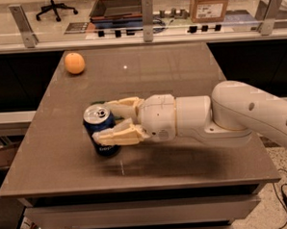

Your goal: Move pepsi can near orange

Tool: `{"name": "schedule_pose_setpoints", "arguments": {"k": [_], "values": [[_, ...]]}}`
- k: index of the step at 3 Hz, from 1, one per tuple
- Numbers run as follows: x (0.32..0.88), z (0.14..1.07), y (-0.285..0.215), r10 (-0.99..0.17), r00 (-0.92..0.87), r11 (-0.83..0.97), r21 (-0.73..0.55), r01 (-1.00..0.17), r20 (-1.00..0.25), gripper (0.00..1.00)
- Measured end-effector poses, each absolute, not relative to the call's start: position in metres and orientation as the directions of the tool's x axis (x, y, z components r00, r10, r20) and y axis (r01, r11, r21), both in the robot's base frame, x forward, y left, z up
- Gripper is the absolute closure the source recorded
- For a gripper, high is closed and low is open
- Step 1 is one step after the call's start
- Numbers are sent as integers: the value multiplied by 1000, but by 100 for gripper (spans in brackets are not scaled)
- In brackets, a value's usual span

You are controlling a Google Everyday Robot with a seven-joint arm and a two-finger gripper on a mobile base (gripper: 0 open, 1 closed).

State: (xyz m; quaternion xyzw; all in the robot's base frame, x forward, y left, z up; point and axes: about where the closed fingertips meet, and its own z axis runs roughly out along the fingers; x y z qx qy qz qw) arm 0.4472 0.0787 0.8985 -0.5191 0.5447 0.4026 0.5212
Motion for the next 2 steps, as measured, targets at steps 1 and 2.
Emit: {"name": "schedule_pose_setpoints", "arguments": {"k": [1, 2], "values": [[456, 906, 67, -141, 71, 152, -92, -984, -987, 100], [470, 919, 43, -130, 67, 200, -92, -976, -989, 100]]}}
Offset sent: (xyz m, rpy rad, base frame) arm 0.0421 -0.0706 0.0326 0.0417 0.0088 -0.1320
